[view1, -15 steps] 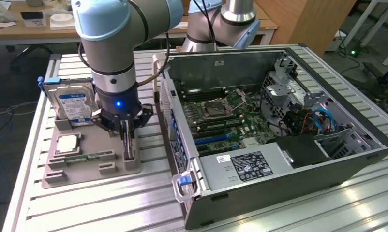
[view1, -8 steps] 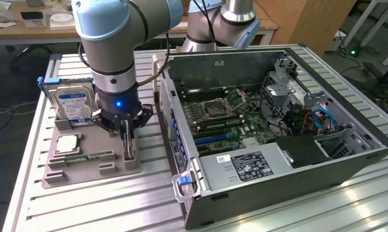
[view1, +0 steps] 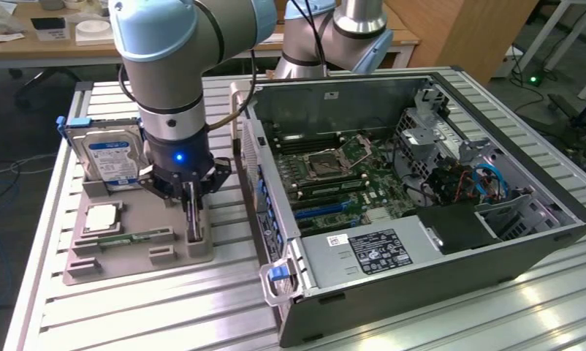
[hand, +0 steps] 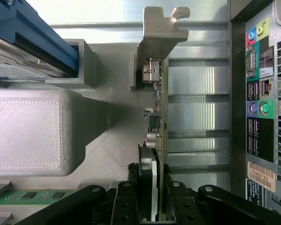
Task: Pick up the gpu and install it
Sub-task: 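Pick up the gpu and move the gpu toward the slot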
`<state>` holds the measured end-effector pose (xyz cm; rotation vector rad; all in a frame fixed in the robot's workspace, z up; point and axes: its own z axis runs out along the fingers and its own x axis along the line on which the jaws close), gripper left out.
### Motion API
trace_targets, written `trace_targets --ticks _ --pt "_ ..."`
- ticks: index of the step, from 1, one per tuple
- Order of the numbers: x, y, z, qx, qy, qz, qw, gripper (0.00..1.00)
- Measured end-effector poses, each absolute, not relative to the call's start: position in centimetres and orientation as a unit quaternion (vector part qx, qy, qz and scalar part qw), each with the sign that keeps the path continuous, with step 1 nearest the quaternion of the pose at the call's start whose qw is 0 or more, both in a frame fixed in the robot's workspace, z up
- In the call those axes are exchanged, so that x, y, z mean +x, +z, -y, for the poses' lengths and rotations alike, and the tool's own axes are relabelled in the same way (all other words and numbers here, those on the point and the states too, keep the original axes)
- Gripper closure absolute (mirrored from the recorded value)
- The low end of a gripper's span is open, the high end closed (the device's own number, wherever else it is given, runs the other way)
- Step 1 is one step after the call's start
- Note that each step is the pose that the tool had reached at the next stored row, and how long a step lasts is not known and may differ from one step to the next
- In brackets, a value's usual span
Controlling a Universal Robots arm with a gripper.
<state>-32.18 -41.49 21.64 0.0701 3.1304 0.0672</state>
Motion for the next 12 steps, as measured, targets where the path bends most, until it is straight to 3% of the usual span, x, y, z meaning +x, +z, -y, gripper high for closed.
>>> trace_targets --ticks 12 --pt "-32.2 23.7 41.5 0.022 0.021 -1.000 0.004 0.72"
